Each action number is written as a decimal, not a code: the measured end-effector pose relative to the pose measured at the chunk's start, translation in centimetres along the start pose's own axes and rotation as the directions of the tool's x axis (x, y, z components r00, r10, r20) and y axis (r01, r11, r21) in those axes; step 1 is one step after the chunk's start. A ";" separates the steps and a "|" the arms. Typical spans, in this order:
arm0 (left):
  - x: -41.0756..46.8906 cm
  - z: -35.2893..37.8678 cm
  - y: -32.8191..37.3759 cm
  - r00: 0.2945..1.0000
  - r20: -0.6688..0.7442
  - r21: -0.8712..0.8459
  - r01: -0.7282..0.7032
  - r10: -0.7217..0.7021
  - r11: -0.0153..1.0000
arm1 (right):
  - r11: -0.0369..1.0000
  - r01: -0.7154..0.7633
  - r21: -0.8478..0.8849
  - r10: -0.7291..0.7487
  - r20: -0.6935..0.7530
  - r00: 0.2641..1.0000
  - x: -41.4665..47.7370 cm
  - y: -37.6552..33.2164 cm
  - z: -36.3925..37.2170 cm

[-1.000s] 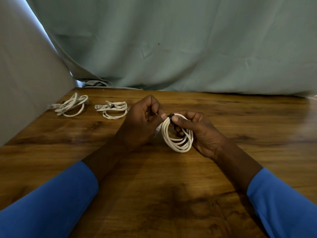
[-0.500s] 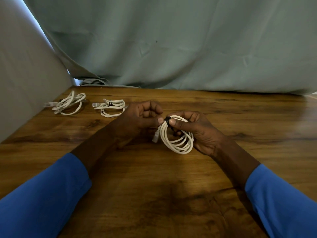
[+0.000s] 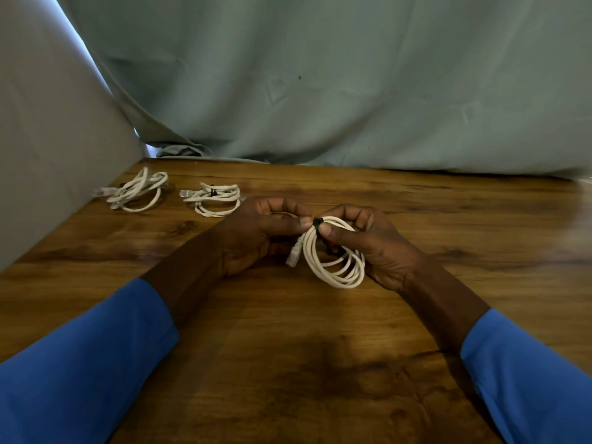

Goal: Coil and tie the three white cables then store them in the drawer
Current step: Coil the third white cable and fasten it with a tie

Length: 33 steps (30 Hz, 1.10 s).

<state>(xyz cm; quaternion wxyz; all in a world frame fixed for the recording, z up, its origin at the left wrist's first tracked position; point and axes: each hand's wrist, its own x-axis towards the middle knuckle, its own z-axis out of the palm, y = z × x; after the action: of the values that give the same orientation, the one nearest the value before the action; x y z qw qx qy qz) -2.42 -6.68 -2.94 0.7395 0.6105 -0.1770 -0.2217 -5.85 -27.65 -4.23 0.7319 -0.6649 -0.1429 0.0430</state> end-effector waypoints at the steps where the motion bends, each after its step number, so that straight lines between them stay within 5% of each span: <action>1: 0.1 0.2 -0.2 0.999 -0.035 0.000 -0.023 0.023 1.000 | 1.000 0.004 0.004 -0.004 -0.022 1.000 0.1 0.1 0.1; 5: 0.8 0.8 -0.9 0.974 -0.167 0.049 -0.146 0.152 0.988 | 0.996 0.034 0.081 -0.022 -0.145 0.989 0.7 0.6 0.9; 13: 0.7 0.7 -0.6 0.959 -0.150 0.455 -0.150 0.241 0.878 | 0.981 0.075 0.179 -0.016 -0.312 0.950 1.7 0.6 0.5; 16: 0.6 0.2 -0.5 0.923 -0.279 0.467 -0.112 0.266 0.877 | 0.996 0.076 0.043 -0.061 -0.279 0.958 2.2 1.2 0.8; 20: 1.3 -0.2 0.0 0.833 -0.449 0.444 -0.107 0.324 0.890 | 0.936 0.081 -0.341 -0.180 -0.270 0.946 2.7 2.0 1.1; 26: 4.2 -0.4 1.7 0.742 -0.598 0.430 -0.021 0.303 0.902 | 0.916 0.063 -0.397 -0.175 -0.252 0.952 2.6 1.5 1.1; 33: 5.4 0.7 0.4 0.641 -0.657 0.593 0.115 0.396 0.797 | 0.822 0.084 -0.563 -0.249 -0.223 0.943 2.9 2.2 0.6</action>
<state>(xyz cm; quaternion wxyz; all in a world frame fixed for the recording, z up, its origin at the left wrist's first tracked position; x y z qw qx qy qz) 1.79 -10.11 -2.42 0.5338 0.8253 0.0379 0.1804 -3.01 -26.11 -5.90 0.5256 -0.8294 -0.0998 -0.1608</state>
